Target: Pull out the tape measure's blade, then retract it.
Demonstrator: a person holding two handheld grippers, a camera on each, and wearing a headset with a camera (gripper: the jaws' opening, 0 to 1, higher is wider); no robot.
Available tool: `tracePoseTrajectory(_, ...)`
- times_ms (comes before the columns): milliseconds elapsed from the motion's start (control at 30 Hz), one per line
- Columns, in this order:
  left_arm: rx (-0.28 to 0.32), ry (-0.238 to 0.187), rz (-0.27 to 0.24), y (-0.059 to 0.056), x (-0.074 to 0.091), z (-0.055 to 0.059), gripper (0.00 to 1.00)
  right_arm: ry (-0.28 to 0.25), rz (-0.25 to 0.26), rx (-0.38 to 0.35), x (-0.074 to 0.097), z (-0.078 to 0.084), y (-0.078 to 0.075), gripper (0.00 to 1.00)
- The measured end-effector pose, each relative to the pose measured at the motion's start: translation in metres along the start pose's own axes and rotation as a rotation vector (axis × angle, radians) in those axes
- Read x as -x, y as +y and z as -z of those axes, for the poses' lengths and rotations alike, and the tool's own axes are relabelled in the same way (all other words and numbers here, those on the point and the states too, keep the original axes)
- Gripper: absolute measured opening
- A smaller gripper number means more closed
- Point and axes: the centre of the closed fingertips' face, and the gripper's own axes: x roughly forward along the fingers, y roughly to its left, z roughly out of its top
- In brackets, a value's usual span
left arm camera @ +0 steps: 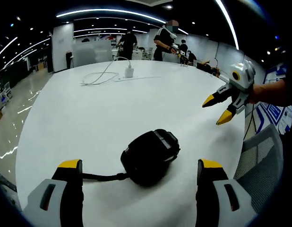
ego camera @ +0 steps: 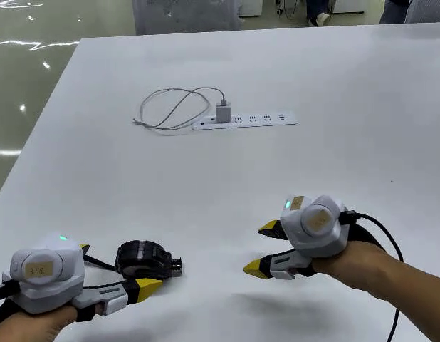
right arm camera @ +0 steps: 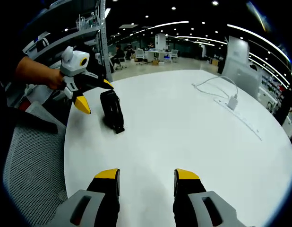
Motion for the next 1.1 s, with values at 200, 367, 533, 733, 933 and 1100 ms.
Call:
tracePoseTrajectory(200,-0.019,-0.026,0.022,0.005,0.005,-0.007,0.99,-0.020,0.001,-0.042,0.019,0.012,-0.006,0.51)
tracePoseTrajectory(367,-0.076,-0.014,0.078,-0.005,0.007,-0.006,0.99,-0.036,0.024,-0.063,0.033,0.020,-0.016,0.59)
tracePoseTrajectory(533,-0.080,0.007,0.099,-0.004,0.010,0.003,0.99,-0.023,0.045,-0.046,0.045,0.031,-0.021,0.64)
tracePoseTrajectory(733,-0.079,-0.006,0.096,-0.001,0.015,0.001,0.99,-0.005,0.061,-0.066,0.056,0.047,-0.026,0.67)
tracePoseTrajectory(933,-0.085,-0.015,0.089,0.002,0.020,0.001,0.99,-0.001,0.084,-0.091,0.065,0.065,-0.032,0.71)
tracePoseTrajectory(1100,-0.100,0.006,0.112,0.001,0.024,0.008,0.99,0.015,0.107,-0.072,0.077,0.076,-0.035,0.72)
